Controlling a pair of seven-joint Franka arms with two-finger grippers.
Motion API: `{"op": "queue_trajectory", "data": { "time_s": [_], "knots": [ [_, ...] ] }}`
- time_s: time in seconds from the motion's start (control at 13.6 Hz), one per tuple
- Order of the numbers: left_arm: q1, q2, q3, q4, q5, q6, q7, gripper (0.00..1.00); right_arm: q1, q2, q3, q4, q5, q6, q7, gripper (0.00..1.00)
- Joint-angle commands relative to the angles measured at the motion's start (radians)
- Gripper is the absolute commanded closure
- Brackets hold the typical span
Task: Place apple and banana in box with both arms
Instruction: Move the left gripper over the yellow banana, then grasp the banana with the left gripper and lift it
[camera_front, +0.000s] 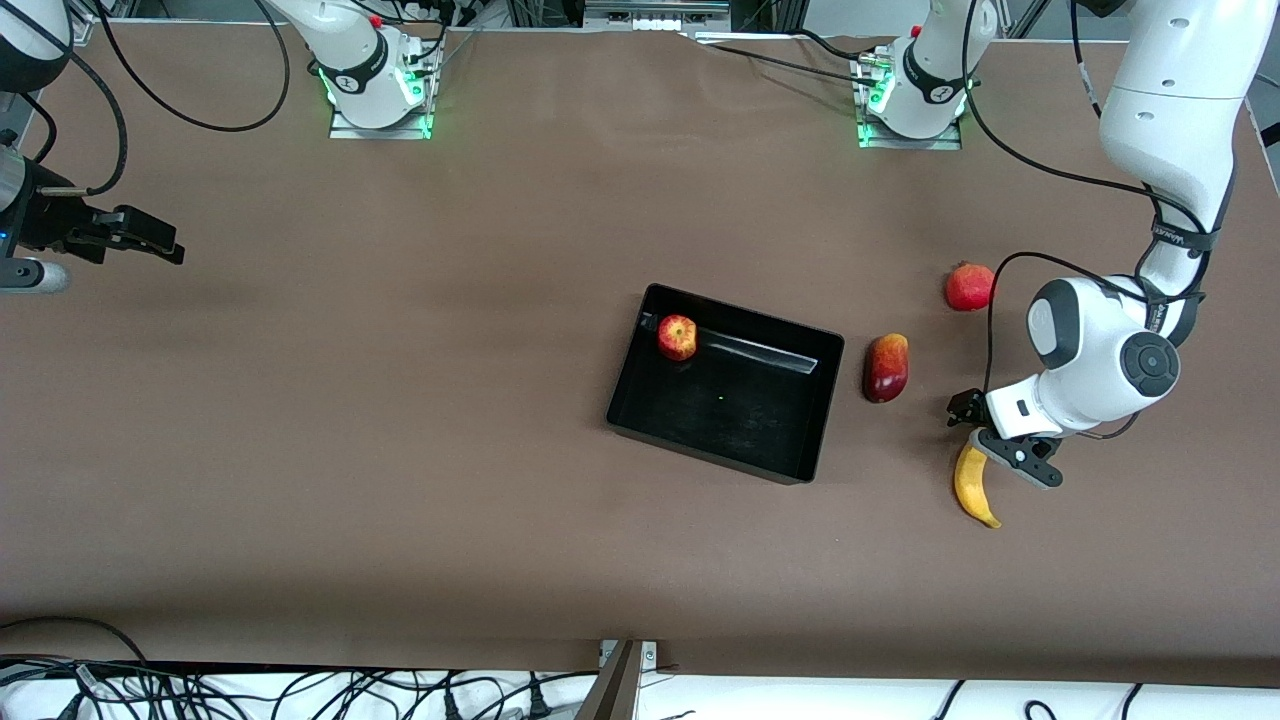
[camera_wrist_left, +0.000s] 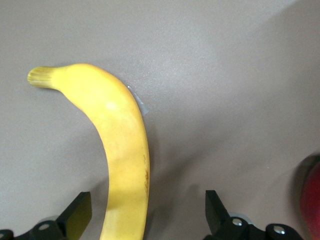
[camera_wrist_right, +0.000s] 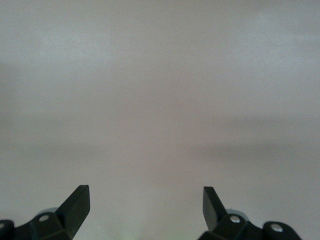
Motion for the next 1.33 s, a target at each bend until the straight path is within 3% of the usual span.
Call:
{"op": "queue_trajectory", "data": {
  "time_s": [0.0, 0.15, 0.22, 0.29, 0.37, 0.66, 0.88, 1.25],
  "knots": [
    [-0.008, 0.024, 0.012, 0.006, 0.027, 0.068, 0.010, 0.00, 0.013, 0.011, -0.009, 0.021, -0.010, -0.019, 0.015, 0.00],
    [-0.008, 0.027, 0.015, 0.005, 0.028, 0.069, 0.010, 0.00, 0.013, 0.011, -0.007, 0.021, -0.010, -0.019, 0.015, 0.00],
    [-0.008, 0.025, 0.016, 0.005, 0.034, 0.068, 0.010, 0.51, 0.013, 0.009, -0.007, 0.021, -0.010, -0.019, 0.015, 0.00],
    [-0.008, 0.024, 0.016, 0.005, 0.047, 0.065, 0.010, 0.96, 0.013, 0.011, -0.007, 0.021, -0.008, -0.019, 0.015, 0.00],
    [-0.008, 0.021, 0.016, 0.003, 0.048, 0.062, 0.005, 1.00, 0.013, 0.011, -0.007, 0.021, -0.010, -0.019, 0.017, 0.00],
    [-0.011, -0.043, 0.010, 0.003, 0.050, 0.002, 0.010, 1.00, 0.013, 0.011, -0.007, 0.021, -0.008, -0.020, 0.015, 0.00],
    [-0.045, -0.155, -0.065, 0.006, 0.038, -0.107, 0.030, 1.00, 0.011, 0.011, -0.007, 0.021, -0.008, -0.020, 0.015, 0.00],
    [-0.225, -0.257, -0.103, 0.006, -0.062, -0.142, 0.019, 1.00, 0.011, 0.011, -0.009, 0.020, -0.008, -0.020, 0.012, 0.00]
  ]
}}
